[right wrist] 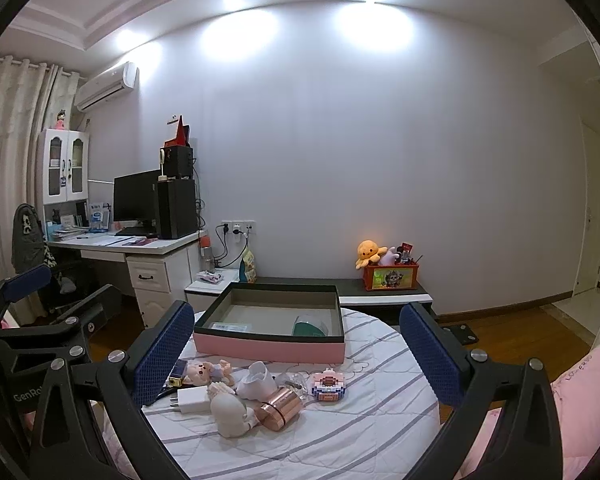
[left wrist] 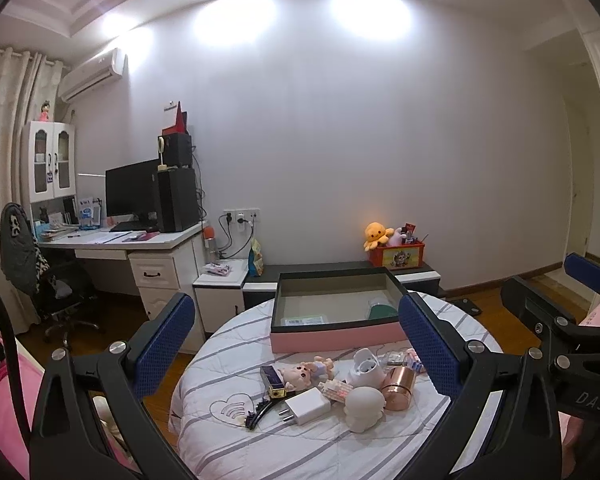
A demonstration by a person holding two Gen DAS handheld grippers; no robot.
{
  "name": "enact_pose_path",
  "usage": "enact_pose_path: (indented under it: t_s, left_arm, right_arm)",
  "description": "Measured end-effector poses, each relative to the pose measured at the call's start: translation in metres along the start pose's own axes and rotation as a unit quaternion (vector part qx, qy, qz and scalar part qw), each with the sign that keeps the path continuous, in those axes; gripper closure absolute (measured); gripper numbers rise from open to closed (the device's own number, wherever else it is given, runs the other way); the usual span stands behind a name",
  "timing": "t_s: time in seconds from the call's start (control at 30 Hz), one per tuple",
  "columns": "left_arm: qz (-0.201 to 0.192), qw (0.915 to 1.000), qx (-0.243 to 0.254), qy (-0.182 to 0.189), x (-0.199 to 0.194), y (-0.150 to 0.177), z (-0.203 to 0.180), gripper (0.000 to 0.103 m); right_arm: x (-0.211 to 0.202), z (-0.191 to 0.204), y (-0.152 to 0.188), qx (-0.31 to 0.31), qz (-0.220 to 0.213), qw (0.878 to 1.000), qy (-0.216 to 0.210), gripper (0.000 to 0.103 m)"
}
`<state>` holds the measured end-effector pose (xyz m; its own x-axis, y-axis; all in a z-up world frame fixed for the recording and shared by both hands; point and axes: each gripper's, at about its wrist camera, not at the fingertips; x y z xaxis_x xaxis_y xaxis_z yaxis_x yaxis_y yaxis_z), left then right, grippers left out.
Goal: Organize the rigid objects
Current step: 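Withdraw both tools from the pink box, then grasp the white round-headed figurine with left gripper while right gripper grasps copper cylinder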
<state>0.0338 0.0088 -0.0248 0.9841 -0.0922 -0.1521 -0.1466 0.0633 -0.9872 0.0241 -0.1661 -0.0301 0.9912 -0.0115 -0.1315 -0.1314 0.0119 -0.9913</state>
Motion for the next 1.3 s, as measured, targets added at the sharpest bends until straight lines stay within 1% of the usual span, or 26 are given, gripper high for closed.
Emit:
enact_pose_path:
  t_s: [0.1,0.23,0.33,0.47,0.53,0.57,0.63,0.73,0.8,0.83,0.97,1.0,1.07,1.13,1.2,1.23,1.27,1.3]
  left_arm:
    - [0.004,1.0,0.001,0.001,0.005,0.002,-0.001,0.0]
    - [0.02,0.9998,0.001,0.007,0.016,0.008,-0.001,0.0]
    - [0.044,0.9987,-0.002,0.025,0.029,0.018,0.0,0.0]
    - [0.096,0.9944,-0.015,0.04,0.054,0.044,0.005,0.0]
    - [0.128,0.9908,-0.017,0.04,0.069,0.061,0.006,0.0]
    - [0.153,0.9873,-0.019,0.04,0.079,0.073,0.006,0.0]
    - [0.183,0.9818,-0.024,0.044,0.092,0.09,0.005,0.0]
    - [0.241,0.9676,-0.035,0.066,0.115,0.119,-0.006,0.0]
    - [0.266,0.9597,-0.038,0.081,0.125,0.135,-0.018,0.0]
    - [0.274,0.9573,-0.037,0.084,0.129,0.142,-0.025,0.0]
    - [0.29,0.954,-0.031,0.072,0.145,0.151,-0.042,0.0]
    - [0.291,0.9541,-0.027,0.064,0.149,0.152,-0.046,0.0]
    - [0.289,0.9556,-0.017,0.054,0.155,0.152,-0.052,0.0]
    - [0.277,0.96,-0.008,0.037,0.158,0.151,-0.058,0.001]
    - [0.274,0.9612,-0.002,0.035,0.161,0.151,-0.062,0.009]
    - [0.273,0.9614,0.001,0.036,0.162,0.149,-0.063,0.011]
    - [0.271,0.962,0.004,0.038,0.163,0.148,-0.064,0.018]
    - [0.269,0.9622,0.007,0.043,0.163,0.146,-0.066,0.03]
  right_arm:
    - [0.003,-0.001,0.001,0.001,0.004,1.0,0.001,0.0]
    - [0.01,-0.002,0.006,0.003,0.015,1.0,0.003,0.0]
    - [0.019,-0.004,0.011,0.005,0.029,1.0,0.002,0.0]
    - [0.035,-0.004,0.029,-0.004,0.06,0.998,0.006,0.0]
    - [0.048,-0.007,0.045,-0.006,0.088,0.996,0.012,0.0]
    - [0.053,-0.009,0.051,-0.005,0.098,0.995,0.013,0.0]
    - [0.068,-0.015,0.07,0.001,0.131,0.991,0.017,0.0]
    - [0.084,-0.025,0.091,0.01,0.167,0.986,0.021,0.0]
    - [0.093,-0.032,0.103,0.015,0.186,0.982,0.027,0.0]
    - [0.097,-0.036,0.109,0.018,0.195,0.98,0.03,0.0]
    - [0.109,-0.052,0.124,0.029,0.221,0.974,0.036,0.0]
    - [0.11,-0.054,0.125,0.03,0.224,0.973,0.038,0.0]
    - [0.115,-0.062,0.13,0.036,0.232,0.971,0.041,0.0]
    - [0.118,-0.066,0.133,0.041,0.238,0.969,0.043,0.0]
    - [0.121,-0.07,0.136,0.046,0.244,0.968,0.045,0.0]
    - [0.123,-0.07,0.137,0.046,0.246,0.967,0.046,0.0]
    - [0.125,-0.071,0.137,0.047,0.249,0.966,0.046,0.0]
    - [0.127,-0.071,0.138,0.047,0.251,0.966,0.044,0.0]
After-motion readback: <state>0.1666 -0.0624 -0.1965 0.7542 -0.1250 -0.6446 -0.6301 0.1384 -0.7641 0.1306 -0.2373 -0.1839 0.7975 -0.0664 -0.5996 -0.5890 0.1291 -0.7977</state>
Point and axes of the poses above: each gripper's, at about its wrist camera, not at the fingertips, and x roughly the way its jaws point, z to its left, y to its underside, and after that the axes turned 3 degrees about -z, right-handed
